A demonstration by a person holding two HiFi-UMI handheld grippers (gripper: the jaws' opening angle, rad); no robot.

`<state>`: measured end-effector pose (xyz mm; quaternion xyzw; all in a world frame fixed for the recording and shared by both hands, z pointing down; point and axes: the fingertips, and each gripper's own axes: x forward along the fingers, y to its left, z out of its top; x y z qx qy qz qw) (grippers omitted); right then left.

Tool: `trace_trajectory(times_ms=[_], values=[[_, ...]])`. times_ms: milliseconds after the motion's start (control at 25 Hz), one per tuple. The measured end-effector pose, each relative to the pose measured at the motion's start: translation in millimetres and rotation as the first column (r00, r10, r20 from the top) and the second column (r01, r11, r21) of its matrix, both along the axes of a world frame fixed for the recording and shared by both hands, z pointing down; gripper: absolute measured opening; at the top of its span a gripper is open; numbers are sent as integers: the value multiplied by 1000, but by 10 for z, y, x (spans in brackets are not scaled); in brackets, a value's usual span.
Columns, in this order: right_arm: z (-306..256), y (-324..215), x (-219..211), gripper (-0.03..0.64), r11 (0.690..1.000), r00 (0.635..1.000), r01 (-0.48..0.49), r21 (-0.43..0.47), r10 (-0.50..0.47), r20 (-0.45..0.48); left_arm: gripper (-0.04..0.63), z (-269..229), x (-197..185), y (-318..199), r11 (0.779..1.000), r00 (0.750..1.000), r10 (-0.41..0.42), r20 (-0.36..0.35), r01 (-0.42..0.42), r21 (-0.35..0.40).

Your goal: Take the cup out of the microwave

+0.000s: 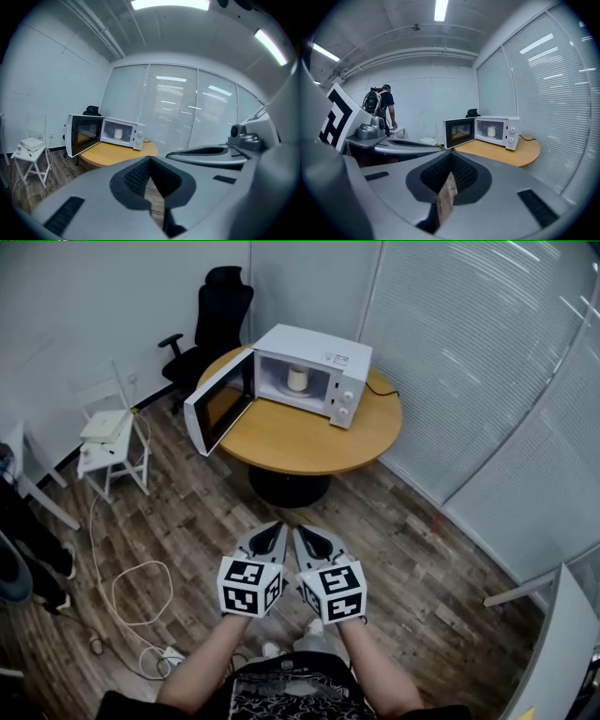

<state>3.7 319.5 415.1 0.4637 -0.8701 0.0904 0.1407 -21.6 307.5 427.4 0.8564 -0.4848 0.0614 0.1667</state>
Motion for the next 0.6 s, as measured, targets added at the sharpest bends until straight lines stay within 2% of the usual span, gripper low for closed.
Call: trace_trajectory(times_ms=[240, 600], values=[[70, -327, 106, 15, 1000, 1000, 8, -8, -8, 17, 9, 36, 100, -323, 1000, 1000, -13, 6, 13, 1], [175, -1117, 410, 15, 999, 999, 36, -25, -35, 39, 9, 123, 397, -1054, 999, 999, -50, 21, 50, -12]])
